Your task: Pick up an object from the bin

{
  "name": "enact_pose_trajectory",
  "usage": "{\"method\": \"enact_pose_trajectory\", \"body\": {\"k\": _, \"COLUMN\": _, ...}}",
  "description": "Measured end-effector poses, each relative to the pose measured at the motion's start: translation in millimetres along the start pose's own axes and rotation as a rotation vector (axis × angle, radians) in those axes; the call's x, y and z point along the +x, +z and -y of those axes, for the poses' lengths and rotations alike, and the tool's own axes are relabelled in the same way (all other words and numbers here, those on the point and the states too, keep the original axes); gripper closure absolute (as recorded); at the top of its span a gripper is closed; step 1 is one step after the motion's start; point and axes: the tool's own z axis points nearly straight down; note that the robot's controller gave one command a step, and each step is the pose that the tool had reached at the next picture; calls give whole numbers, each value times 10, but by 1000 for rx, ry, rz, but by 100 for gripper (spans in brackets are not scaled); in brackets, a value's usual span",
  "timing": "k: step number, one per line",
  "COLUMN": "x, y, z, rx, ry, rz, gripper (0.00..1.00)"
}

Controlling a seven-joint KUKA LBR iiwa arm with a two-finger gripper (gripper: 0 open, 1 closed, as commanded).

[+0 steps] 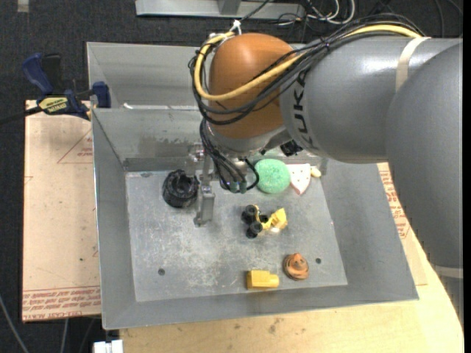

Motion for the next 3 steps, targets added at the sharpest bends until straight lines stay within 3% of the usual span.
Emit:
{"method": "enact_pose_trajectory", "body": {"k": 1, "x": -15, "y": -51, "z": 8, "rx": -1, "ry": 3, "rz": 7, "gripper": 0}}
{"method": "enact_pose_trajectory", "body": {"k": 2, "x": -221, "y": 451, "z": -5, "rx": -3, "ry": -5, "rz": 16, "gripper": 0}}
{"method": "enact_pose_trajectory", "body": {"k": 3, "x": -400, "y": 881, "z": -30, "rx": -2, "ry": -11, "rz": 9, "gripper": 0}}
